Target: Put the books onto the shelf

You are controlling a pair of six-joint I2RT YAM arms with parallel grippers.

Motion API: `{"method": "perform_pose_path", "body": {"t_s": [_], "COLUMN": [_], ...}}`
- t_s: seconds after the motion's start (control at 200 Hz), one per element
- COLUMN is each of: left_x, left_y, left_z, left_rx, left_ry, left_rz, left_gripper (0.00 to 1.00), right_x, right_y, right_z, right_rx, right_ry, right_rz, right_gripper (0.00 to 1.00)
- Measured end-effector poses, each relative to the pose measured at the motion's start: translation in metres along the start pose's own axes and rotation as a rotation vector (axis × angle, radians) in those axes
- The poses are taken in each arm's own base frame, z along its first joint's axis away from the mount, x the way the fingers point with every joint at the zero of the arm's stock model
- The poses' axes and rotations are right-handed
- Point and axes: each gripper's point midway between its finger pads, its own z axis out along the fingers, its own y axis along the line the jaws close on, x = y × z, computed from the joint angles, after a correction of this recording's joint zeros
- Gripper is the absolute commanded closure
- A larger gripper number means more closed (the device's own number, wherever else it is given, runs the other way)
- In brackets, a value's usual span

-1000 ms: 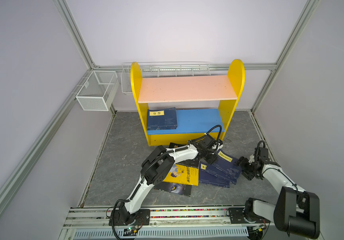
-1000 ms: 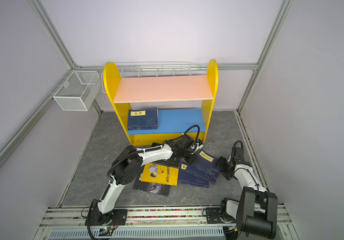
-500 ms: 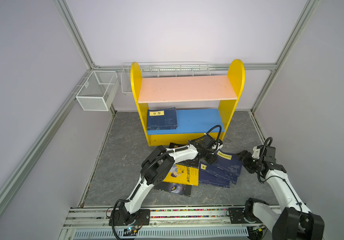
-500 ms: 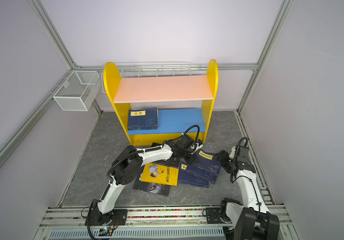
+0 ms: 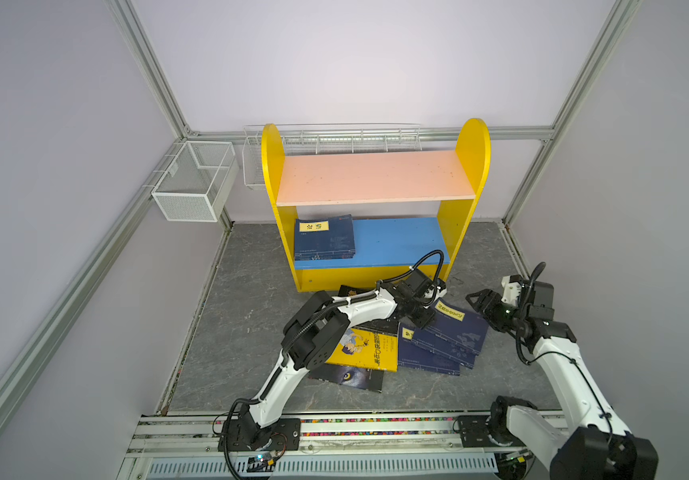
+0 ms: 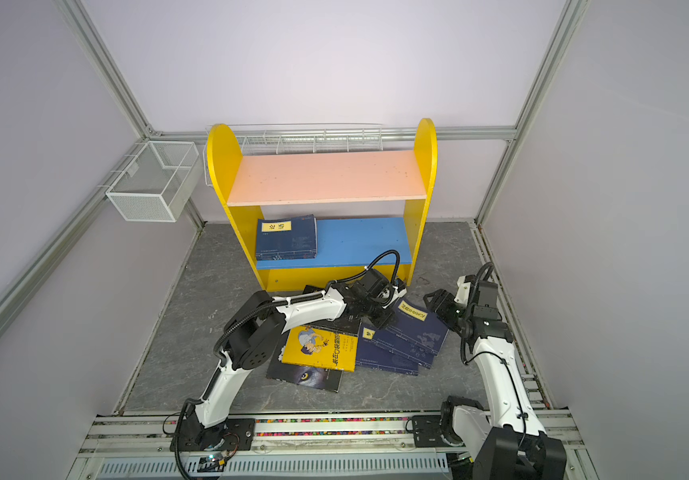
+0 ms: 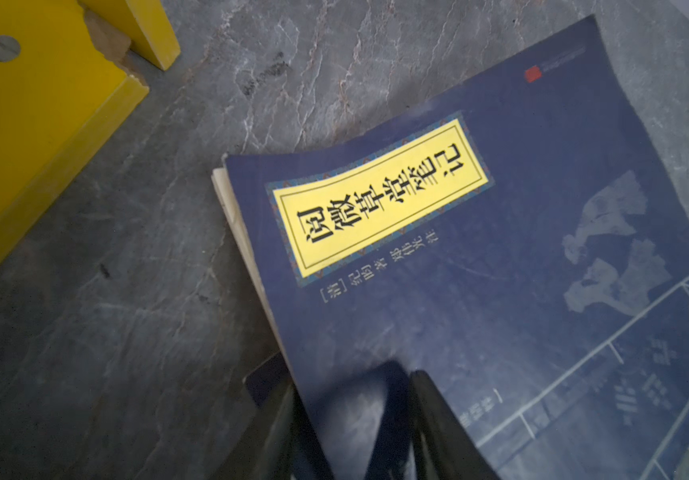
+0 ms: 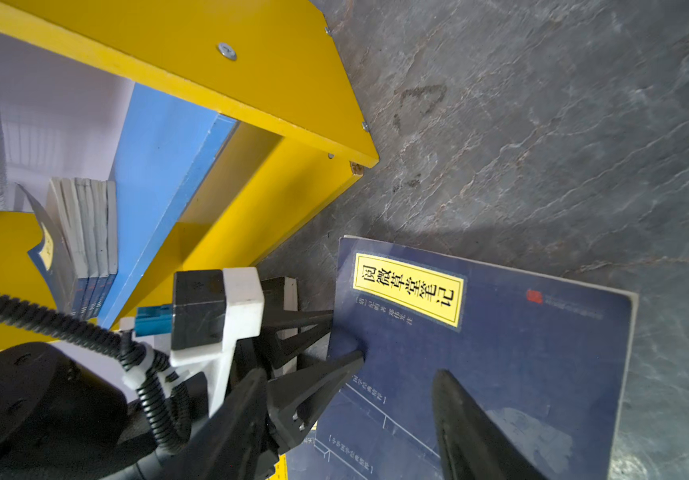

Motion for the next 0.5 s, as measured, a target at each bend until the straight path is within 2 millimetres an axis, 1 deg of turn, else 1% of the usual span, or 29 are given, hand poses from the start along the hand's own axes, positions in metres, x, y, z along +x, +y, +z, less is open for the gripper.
{"method": "perform_pose_path", "body": {"t_s": [0.06, 0.115, 0.195, 0.27, 0.375, 0.445, 0.5], "left_x": [0.0, 0.0, 0.0, 0.0, 0.0, 0.0, 0.0], "left_y": [0.0, 0.0, 0.0, 0.0, 0.0, 0.0, 0.0], "left_z": [0.0, 0.0, 0.0, 0.0, 0.0, 0.0, 0.0], "left_rx": [0.0, 0.0, 0.0, 0.0, 0.0, 0.0, 0.0], "left_ry": [0.0, 0.0, 0.0, 0.0, 0.0, 0.0, 0.0], "left_rz": [0.0, 0.0, 0.0, 0.0, 0.0, 0.0, 0.0], "left_gripper": [0.56, 0.56, 0.56, 0.56, 0.56, 0.56, 0.56], "right_x": [0.0, 0.002, 0.01, 0.025, 0.056, 0.072, 0.08], "right_y": [-0.011, -0.025, -0.045, -0.065, -0.093, -0.106, -0.114], "right_z": [-0.001, -0.002, -0.001, 0.005, 0.012, 0.014, 0.015], "right_rx": [0.061, 0.133, 0.209, 0.265, 0.332, 0.367, 0.385], "right_ry": [-0.009, -0.01, 0.009, 0.049, 0.12, 0.16, 0.178], "right_rz": [0.011, 0.039, 0.077, 0.124, 0.197, 0.24, 0.266], "right_gripper": [0.27, 0.23, 0.22, 0.22, 0.21, 0.21, 0.21]}}
